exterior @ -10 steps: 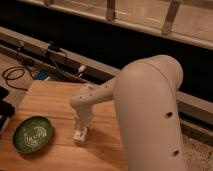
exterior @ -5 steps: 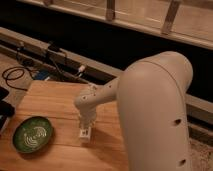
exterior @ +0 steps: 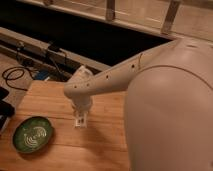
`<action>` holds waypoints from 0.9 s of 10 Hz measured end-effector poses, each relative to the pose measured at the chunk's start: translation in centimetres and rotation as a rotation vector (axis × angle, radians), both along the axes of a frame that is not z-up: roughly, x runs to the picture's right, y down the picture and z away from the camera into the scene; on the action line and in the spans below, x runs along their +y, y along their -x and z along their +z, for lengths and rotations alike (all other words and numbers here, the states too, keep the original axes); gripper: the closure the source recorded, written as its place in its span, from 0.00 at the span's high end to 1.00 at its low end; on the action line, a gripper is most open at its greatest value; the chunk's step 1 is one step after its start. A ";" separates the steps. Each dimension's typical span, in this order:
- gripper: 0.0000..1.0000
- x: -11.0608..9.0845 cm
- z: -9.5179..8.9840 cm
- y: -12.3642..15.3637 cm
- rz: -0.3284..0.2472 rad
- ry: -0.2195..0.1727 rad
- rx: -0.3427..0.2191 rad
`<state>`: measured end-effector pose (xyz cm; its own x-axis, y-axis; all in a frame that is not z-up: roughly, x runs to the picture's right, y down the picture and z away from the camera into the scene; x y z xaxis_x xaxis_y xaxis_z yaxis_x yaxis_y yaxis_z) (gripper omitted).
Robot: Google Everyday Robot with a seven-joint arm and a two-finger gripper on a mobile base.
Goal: Place the bottle in the ceramic bowl
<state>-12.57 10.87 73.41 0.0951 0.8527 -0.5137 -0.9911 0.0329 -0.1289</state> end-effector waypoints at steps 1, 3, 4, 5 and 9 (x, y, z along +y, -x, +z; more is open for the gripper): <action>0.00 -1.5 -1.0 1.6 -0.032 -0.018 -0.032; 0.00 -2.9 -2.4 6.8 -0.127 -0.035 -0.114; 0.00 -2.7 -2.9 9.6 -0.177 -0.035 -0.158; 0.00 -1.5 -3.4 13.1 -0.238 -0.028 -0.217; 0.04 3.1 -5.1 23.7 -0.370 0.010 -0.439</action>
<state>-36.22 13.94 68.34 0.5920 0.7176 -0.3667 -0.7677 0.3638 -0.5275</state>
